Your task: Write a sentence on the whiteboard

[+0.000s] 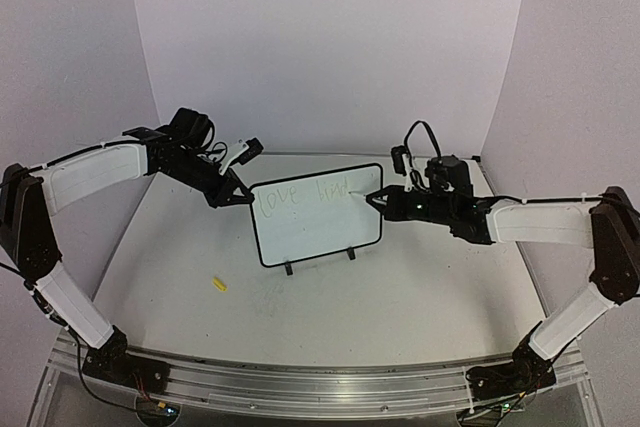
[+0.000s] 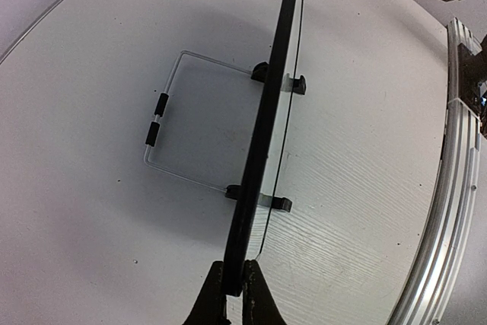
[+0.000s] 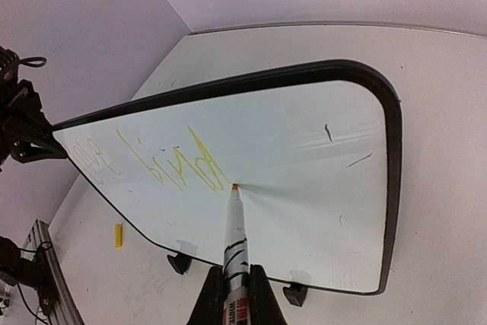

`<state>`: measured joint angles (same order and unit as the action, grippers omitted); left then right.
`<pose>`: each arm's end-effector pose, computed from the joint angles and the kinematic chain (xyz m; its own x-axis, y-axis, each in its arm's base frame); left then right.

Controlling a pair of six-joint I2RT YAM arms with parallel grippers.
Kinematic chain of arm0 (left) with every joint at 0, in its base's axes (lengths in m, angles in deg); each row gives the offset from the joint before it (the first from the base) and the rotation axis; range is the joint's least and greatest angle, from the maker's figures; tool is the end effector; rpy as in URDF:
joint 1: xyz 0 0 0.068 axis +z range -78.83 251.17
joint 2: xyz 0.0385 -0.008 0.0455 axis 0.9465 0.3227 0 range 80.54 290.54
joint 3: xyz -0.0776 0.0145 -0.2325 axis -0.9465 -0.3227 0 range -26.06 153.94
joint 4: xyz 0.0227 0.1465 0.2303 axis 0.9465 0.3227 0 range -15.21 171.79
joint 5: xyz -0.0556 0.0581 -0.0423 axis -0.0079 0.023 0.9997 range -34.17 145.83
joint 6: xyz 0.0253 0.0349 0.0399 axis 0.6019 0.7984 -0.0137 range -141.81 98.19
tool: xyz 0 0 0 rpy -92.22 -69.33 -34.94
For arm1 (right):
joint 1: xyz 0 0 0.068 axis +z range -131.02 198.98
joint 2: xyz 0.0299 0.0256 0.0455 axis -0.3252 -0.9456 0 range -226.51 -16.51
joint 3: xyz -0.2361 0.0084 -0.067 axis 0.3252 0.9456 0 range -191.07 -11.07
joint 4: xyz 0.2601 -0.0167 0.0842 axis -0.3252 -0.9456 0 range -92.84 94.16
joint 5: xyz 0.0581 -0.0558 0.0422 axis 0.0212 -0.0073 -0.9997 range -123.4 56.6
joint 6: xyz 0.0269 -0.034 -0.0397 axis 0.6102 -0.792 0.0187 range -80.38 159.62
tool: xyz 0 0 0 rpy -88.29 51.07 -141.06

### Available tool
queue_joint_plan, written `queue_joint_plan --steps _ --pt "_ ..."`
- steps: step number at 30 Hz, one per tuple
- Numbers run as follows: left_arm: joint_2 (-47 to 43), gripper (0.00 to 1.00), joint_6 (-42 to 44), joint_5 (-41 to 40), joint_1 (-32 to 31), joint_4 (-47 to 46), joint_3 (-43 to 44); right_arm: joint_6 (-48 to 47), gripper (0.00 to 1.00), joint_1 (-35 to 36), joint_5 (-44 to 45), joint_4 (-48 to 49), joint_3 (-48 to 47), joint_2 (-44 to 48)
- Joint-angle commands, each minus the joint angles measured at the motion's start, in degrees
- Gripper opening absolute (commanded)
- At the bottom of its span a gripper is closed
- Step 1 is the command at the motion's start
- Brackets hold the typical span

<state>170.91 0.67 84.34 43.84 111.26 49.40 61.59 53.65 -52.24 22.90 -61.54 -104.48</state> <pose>0.3070 -0.1815 0.2538 -0.3858 0.5776 -0.7194 0.8827 0.4578 -0.1058 0.2892 0.2169 0.2027 -0.5407 0.0564 -0.8393 -0.6336 0.6290 0.4504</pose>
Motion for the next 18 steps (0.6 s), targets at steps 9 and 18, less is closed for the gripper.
queue_joint_plan --steps 9,18 --pt "-0.96 0.00 3.42 -8.12 0.79 -0.87 -0.24 1.50 0.00 -0.28 0.47 1.83 0.02 5.21" --pt "-1.07 0.00 3.38 -8.12 0.79 -0.87 -0.31 1.37 0.00 -0.35 1.11 1.83 -0.90 3.67"
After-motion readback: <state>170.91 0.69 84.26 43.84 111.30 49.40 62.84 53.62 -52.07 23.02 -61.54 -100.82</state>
